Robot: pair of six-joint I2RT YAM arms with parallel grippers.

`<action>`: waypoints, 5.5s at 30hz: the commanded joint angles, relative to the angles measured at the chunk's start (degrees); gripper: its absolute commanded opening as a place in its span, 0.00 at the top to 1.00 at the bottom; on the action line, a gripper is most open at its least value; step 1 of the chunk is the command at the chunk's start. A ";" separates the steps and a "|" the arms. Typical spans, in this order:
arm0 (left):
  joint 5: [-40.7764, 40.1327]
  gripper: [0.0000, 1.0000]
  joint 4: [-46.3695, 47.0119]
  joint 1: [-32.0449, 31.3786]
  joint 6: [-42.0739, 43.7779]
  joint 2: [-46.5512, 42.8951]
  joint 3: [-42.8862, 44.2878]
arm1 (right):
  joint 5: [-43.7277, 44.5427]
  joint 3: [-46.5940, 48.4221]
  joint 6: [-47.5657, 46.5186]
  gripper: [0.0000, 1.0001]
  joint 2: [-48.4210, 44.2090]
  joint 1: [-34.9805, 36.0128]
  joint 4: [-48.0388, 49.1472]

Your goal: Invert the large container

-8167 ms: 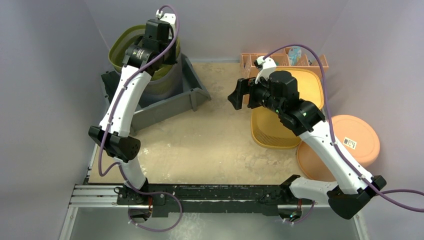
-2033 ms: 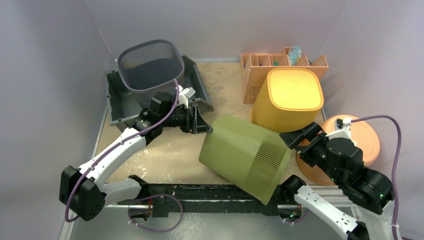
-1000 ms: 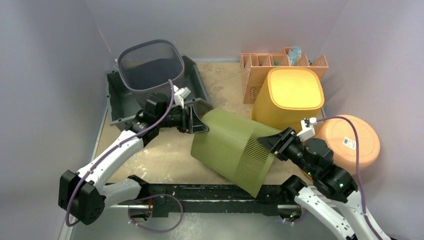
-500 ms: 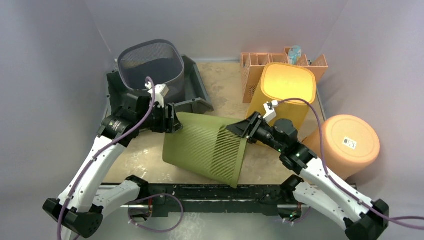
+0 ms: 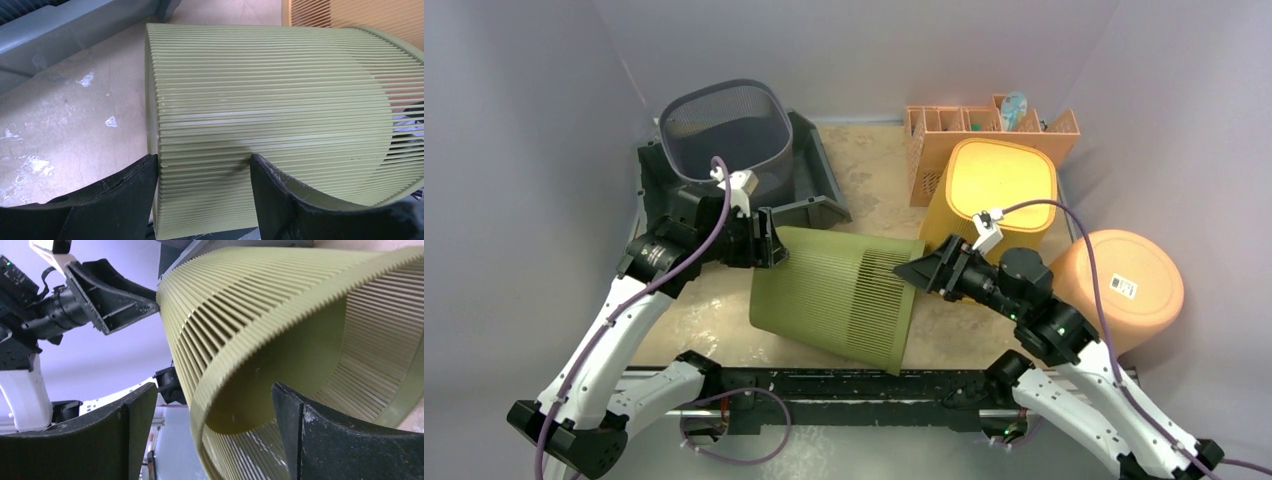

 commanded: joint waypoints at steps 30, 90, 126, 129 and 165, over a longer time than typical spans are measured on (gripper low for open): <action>9.03 0.56 12.26 -0.26 -13.33 -7.40 -1.42 | -6.14 -12.69 5.28 0.93 -15.78 0.10 9.31; 23.75 0.54 38.15 -3.86 -21.84 1.75 5.52 | 18.67 26.29 -12.56 0.00 0.95 0.04 -20.25; 17.84 0.38 29.94 -2.73 -23.76 0.18 -3.56 | 24.10 33.33 -22.49 0.00 11.51 0.10 -8.10; 16.59 0.38 31.74 -5.67 -25.93 -0.40 -6.96 | 24.17 33.68 -23.02 0.00 12.36 0.02 -8.00; -2.37 0.34 29.59 -28.56 -19.04 7.51 -3.63 | 29.35 39.07 -26.54 0.00 17.01 0.08 -12.88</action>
